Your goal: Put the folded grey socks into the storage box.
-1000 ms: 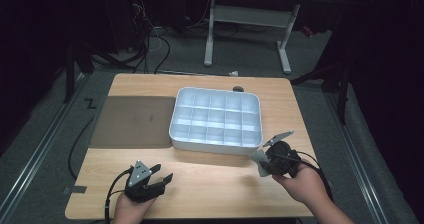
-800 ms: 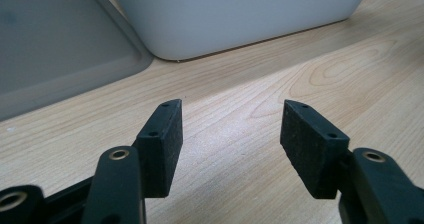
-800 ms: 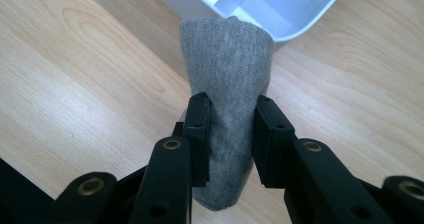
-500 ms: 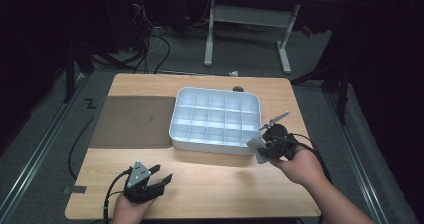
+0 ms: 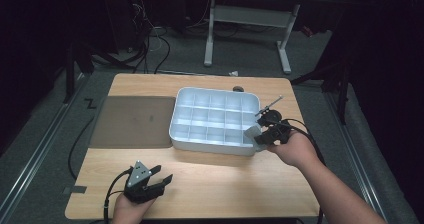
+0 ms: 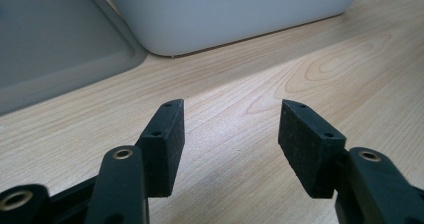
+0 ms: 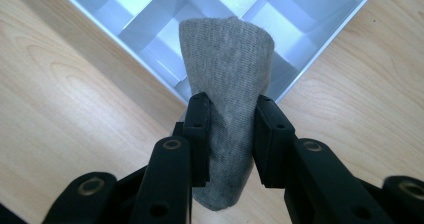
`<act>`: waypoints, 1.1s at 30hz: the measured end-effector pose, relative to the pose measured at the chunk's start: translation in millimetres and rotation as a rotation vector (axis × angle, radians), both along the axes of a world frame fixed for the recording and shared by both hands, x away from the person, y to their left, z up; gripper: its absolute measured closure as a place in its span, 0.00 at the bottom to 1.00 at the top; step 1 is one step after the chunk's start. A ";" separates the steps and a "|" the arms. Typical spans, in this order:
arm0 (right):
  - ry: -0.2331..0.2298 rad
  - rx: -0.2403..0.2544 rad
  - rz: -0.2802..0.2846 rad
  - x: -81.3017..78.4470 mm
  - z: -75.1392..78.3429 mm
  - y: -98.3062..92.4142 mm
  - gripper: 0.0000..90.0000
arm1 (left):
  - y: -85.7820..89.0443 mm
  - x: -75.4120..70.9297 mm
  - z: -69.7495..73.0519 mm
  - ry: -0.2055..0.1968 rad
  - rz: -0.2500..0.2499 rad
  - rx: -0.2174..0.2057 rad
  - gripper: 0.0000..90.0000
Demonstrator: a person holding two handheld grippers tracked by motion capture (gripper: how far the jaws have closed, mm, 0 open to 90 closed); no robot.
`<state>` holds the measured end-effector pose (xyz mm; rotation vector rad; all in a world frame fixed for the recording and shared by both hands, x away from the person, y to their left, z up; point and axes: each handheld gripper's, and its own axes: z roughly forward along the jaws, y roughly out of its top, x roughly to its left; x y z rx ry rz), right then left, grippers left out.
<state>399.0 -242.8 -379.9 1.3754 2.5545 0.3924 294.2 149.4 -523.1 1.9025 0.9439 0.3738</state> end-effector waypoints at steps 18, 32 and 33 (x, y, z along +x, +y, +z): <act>0.060 -0.064 -0.015 36.7 -8.6 14.6 0.80 | -4.3 -0.5 -1.0 0.004 -0.018 0.005 0.50; 0.107 -0.128 -0.061 47.9 -30.9 21.1 0.80 | 0.7 0.5 -0.6 -0.001 -0.008 -0.002 0.49; 0.108 -0.136 -0.057 48.6 -29.7 22.0 0.80 | 0.6 0.5 -0.6 -0.001 -0.009 -0.001 0.49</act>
